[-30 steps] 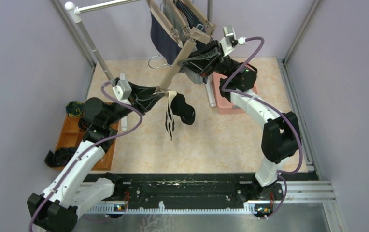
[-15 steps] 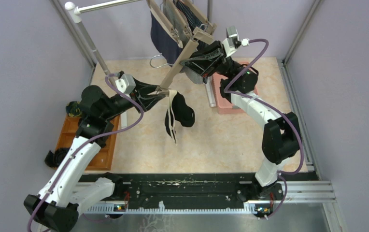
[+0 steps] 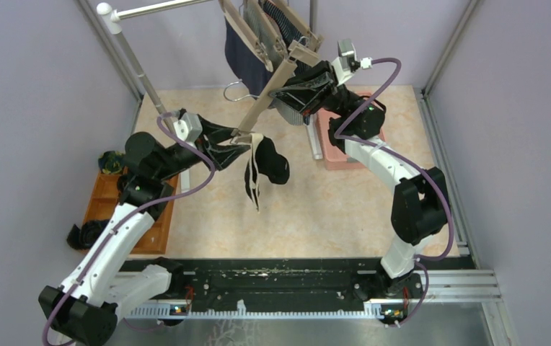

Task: Remove the underwear clipped to the hanger
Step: Remove the underwear from the hanger.

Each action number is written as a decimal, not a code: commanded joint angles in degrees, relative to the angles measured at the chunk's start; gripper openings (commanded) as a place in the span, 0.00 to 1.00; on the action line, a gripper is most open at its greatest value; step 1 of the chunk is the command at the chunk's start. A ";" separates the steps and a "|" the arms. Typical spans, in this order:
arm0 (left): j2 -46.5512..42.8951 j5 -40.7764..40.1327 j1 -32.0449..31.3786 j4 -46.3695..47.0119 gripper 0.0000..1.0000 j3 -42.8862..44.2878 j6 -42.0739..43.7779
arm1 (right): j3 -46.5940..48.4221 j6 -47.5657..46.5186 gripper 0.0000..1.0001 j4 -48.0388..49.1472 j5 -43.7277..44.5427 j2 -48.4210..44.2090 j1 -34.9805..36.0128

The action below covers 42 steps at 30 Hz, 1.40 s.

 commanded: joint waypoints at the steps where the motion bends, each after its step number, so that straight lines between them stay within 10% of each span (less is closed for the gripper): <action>1: -0.12 1.64 -0.31 5.11 0.52 -0.56 -2.27 | 2.01 -0.36 0.00 3.00 1.95 -1.20 -0.09; 4: 0.23 1.71 -0.33 6.21 0.43 -0.82 -2.66 | 1.97 -0.38 0.00 2.87 1.95 -1.04 -0.09; 9: 0.86 2.01 -0.26 9.50 0.00 -1.85 -3.73 | 1.86 -0.51 0.00 2.75 1.99 -1.13 -0.09; 17: 1.14 2.81 0.42 8.21 0.01 -0.92 -2.91 | 1.76 -0.71 0.00 2.56 1.78 -1.13 -0.09; 21: 0.13 -0.94 0.36 7.21 0.91 -1.51 -3.43 | 1.85 -0.80 0.00 2.24 1.54 -1.09 -0.09; 22: -0.11 -0.52 0.35 7.56 0.98 -1.71 -3.31 | 1.71 -0.82 0.00 2.09 1.51 -1.14 -0.09; 32: -0.08 -4.73 0.35 11.48 0.99 -0.25 -5.83 | 1.70 -0.91 0.00 1.56 1.00 -1.23 -0.09; 34: 0.27 -6.01 0.42 11.42 0.98 0.39 -6.05 | 1.48 -1.00 0.00 1.42 0.91 -1.30 -0.09; 39: 2.07 -7.17 0.43 11.76 0.38 2.21 -7.88 | 1.36 -2.08 0.00 0.27 0.13 -1.38 0.38; 42: 3.05 -6.01 0.43 12.27 0.36 3.23 -8.75 | 1.08 -2.85 0.00 -0.33 -0.11 -1.61 0.65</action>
